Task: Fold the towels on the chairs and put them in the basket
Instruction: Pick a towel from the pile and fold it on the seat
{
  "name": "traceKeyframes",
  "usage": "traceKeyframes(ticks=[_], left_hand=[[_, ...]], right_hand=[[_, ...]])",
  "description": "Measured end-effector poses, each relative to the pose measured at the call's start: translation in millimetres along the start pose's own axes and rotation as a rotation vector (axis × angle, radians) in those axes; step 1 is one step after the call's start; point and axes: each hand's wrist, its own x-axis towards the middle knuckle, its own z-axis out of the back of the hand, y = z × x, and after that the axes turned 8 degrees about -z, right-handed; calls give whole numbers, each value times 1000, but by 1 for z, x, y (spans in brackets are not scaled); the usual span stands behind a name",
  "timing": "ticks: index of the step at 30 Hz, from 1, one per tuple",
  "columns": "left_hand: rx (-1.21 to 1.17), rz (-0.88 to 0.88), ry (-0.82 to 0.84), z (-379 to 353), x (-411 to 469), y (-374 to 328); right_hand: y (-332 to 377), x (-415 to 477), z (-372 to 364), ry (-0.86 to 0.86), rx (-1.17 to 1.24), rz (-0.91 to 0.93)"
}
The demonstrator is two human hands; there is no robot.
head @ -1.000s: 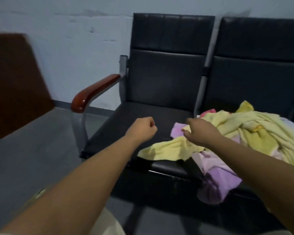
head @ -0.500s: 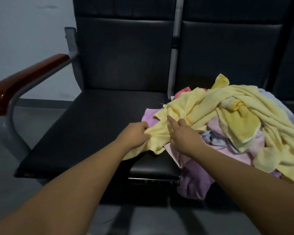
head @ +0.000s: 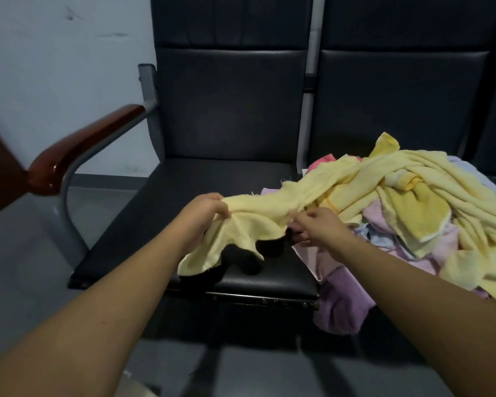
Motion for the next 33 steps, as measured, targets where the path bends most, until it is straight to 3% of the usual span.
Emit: traceKeyframes(ticks=[2, 5, 8, 12, 15, 18, 21, 24, 28, 33], left_hand=[[19, 29, 88, -4, -9, 2], [183, 67, 283, -4, -19, 8], [61, 109, 318, -5, -19, 14], [-207, 122, 297, -20, -12, 9], [-226, 108, 252, -31, -5, 4], [-179, 148, 83, -37, 4, 3], [-145, 130, 29, -33, 9, 4], [-256, 199, -10, -26, 9, 1], [-324, 392, 108, -12, 5, -2], [-403, 414, 176, 2, 1, 1]], right_hand=[[9, -8, -8, 177, 406, -154], [19, -11, -16, 173, 675, -167], [26, -19, -22, 87, 528, -106], [37, -38, -22, 276, 390, -12], [37, -40, -21, 355, 377, 1], [35, -33, -15, 262, 478, -72], [31, -26, -6, 207, 462, -78], [30, -24, -3, 236, 435, -71], [35, -24, -8, 281, 450, -70], [36, -27, -14, 286, 471, -105]])
